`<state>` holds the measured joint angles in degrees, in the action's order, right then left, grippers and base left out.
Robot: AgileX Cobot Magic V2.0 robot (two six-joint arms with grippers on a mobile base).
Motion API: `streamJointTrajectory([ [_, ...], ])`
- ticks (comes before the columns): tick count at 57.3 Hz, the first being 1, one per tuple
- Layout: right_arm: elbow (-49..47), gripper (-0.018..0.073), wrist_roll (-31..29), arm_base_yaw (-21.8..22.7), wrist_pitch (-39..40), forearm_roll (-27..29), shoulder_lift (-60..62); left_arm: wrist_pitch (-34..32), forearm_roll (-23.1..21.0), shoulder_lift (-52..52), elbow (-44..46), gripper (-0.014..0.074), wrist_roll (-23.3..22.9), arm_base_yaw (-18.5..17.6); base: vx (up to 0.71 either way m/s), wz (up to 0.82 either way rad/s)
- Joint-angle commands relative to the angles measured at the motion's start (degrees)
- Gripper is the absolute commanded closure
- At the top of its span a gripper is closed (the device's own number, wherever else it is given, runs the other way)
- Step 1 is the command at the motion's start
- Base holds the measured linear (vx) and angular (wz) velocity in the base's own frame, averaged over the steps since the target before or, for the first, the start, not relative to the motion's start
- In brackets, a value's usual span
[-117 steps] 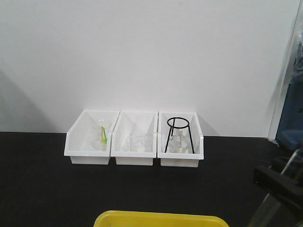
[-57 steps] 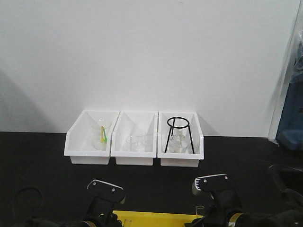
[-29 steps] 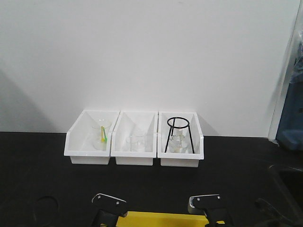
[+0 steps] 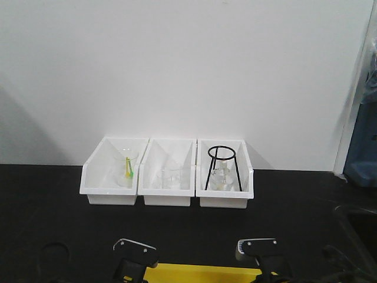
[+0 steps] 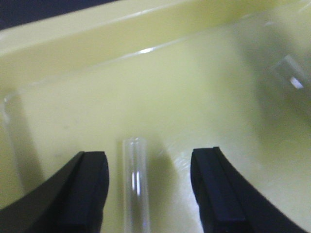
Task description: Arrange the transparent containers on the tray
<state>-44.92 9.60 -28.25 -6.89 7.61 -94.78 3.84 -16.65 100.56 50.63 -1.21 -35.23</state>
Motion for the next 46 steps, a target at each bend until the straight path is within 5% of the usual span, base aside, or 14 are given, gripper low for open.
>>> streamJointTrajectory([
  [1, -1.48, 0.0138, -0.96, 0.31, 3.15, -0.22, 6.78, -3.41, -0.2, -6.59, 1.68, 0.0115, 0.88, 0.53, 0.0, 0.0],
  [18, -1.48, 0.0319, -4.08, 0.31, 2.21, -0.76, 30.22, -2.45, -0.17, -26.54, 1.68, 0.0221, 5.94, 3.25, 0.0, 0.0],
  [37, -1.48, 0.0571, -5.12, 0.31, -6.98, -0.76, 49.85, 8.69, 4.5, -50.2, 1.68, 0.0471, 8.9, 3.42, 0.0, 0.0],
  [46, -1.48, 0.0572, -5.12, 0.31, -7.65, -0.5, 51.98, 9.54, 4.71, -55.68, 1.68, 0.0604, 8.9, 3.42, 0.0, 0.0],
])
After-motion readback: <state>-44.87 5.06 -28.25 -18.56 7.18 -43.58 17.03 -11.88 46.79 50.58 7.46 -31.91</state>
